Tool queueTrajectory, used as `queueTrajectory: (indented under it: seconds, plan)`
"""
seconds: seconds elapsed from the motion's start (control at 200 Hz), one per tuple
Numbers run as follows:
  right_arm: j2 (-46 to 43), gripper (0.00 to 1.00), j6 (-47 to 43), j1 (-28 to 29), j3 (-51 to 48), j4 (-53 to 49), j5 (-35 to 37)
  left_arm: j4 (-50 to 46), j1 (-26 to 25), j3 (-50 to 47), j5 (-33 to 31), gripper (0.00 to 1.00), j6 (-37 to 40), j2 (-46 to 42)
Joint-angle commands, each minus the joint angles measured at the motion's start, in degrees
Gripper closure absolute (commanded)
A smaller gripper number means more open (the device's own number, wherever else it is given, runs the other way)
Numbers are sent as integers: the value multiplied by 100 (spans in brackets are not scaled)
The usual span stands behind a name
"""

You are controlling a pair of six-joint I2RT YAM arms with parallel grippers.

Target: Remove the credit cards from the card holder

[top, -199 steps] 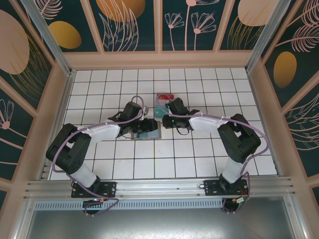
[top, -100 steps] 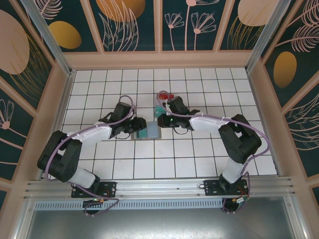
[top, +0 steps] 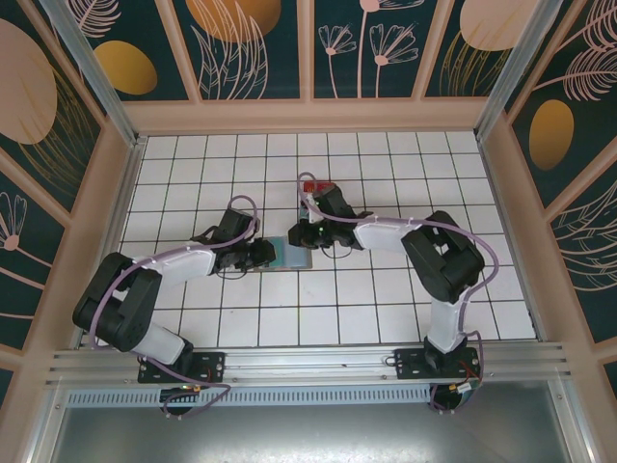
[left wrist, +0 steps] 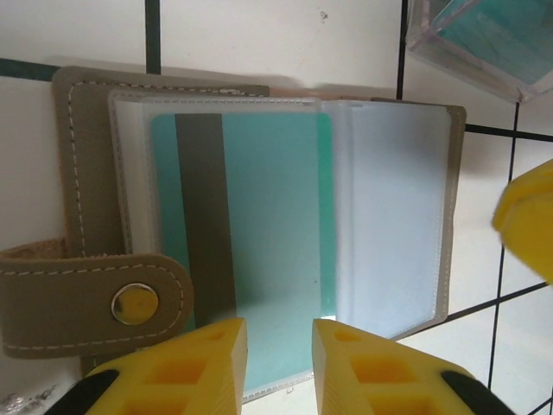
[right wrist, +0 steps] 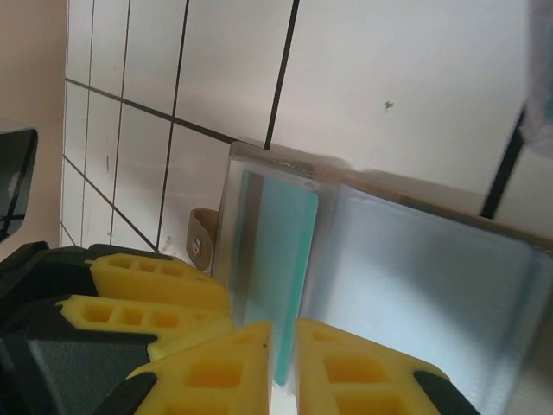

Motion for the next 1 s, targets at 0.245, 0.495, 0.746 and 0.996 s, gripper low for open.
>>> queueTrajectory:
  seconds: [0.245,0.495,0.746,0.996]
  plan:
    - [527,84,213,102,514,47,-551,-236,90,-12,-347,75,105,-97]
    - [676,82,214,102,568,-85,-596,-210,102,-145,-406,77,15,-102]
    - [771,82,207,110,557,-221,-615,-46,103,-255,-250,78,-61,64]
    - [918,82,196,111,624,-312,-715,-7,103,-264,-210,78,-93,40]
